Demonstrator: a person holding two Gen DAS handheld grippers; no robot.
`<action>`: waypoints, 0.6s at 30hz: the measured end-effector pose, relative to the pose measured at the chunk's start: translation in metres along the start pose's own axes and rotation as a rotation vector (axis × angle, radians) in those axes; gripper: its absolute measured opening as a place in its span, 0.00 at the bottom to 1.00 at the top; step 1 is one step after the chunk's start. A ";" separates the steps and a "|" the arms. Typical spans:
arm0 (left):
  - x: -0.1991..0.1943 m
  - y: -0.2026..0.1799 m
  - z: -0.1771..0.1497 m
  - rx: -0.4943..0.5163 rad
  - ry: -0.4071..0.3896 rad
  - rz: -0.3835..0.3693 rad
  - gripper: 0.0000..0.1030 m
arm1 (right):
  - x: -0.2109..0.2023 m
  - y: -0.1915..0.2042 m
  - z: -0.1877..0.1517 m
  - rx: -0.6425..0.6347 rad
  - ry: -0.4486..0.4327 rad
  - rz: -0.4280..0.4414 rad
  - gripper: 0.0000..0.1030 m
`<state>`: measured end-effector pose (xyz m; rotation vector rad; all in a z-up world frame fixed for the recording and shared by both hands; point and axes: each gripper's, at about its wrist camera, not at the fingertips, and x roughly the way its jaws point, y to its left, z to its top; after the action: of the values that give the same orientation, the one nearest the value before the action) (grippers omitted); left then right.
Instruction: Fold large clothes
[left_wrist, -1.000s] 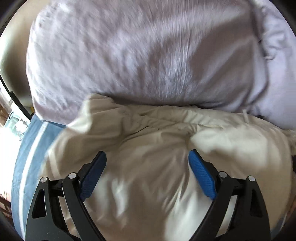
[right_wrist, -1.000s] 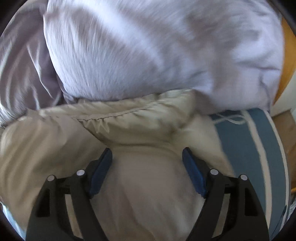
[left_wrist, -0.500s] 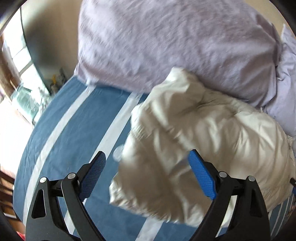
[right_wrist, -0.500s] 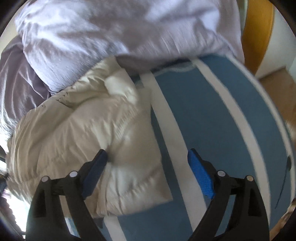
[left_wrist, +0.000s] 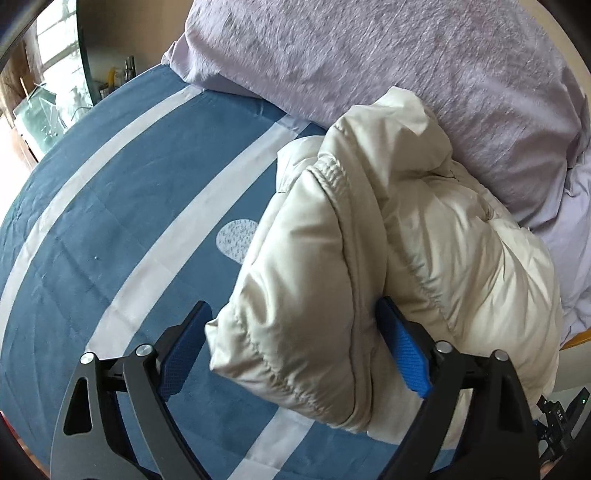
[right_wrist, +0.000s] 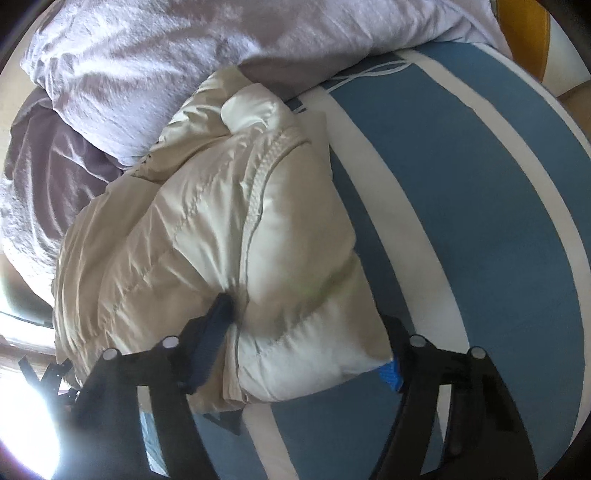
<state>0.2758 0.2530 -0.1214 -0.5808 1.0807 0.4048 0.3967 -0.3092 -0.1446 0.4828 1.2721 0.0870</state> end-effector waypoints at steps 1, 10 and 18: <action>0.000 -0.001 0.000 0.001 -0.003 -0.003 0.80 | 0.001 0.002 -0.001 -0.001 -0.003 0.003 0.59; -0.019 -0.014 -0.001 -0.016 -0.072 -0.045 0.30 | -0.012 0.025 -0.009 -0.005 -0.058 0.029 0.26; -0.046 -0.005 -0.011 0.018 -0.120 -0.069 0.24 | -0.031 0.041 -0.029 -0.026 -0.091 0.030 0.23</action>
<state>0.2516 0.2408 -0.0821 -0.5695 0.9460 0.3651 0.3685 -0.2741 -0.1070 0.4784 1.1736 0.1054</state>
